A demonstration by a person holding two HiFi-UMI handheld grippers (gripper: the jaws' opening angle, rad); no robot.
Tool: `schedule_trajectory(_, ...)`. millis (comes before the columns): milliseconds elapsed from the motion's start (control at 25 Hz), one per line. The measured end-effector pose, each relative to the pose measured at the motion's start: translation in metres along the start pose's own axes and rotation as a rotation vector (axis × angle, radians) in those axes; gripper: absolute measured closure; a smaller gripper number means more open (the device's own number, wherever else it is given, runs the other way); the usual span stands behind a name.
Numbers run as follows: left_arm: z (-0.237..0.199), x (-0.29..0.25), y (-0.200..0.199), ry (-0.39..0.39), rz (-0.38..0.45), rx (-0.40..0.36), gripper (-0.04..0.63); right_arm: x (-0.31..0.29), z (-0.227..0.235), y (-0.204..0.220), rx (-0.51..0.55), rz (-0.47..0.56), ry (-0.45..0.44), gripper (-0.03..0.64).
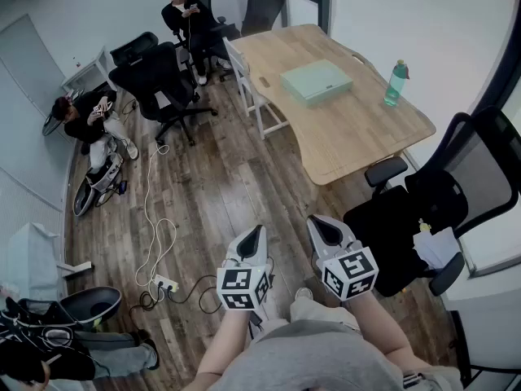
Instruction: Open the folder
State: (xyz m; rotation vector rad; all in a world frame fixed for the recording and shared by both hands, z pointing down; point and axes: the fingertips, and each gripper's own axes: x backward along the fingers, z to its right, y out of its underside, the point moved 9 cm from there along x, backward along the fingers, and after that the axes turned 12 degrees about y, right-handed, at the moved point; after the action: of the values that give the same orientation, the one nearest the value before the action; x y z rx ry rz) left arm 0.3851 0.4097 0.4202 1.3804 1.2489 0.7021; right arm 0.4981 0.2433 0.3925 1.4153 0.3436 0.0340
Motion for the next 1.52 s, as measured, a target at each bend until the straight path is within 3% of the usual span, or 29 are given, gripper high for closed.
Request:
schedule_trajectory(520,-0.009,-0.012,-0.010,-0.011,0.027,-0.001,0.594,-0.016,0.007,-0.006,0.030,0.010,-0.023,0.618)
schedule_trajectory(800,-0.006,-0.025,-0.012,-0.019,0.033,0.005,0.594,-0.024,0.025,-0.010,-0.017,0.038,-0.048,0.617)
schedule_trajectory(1520,-0.019,-0.054,-0.015,-0.051,0.028,0.031,0.595,-0.058,0.043,-0.009,-0.034,-0.007,-0.056,0.617)
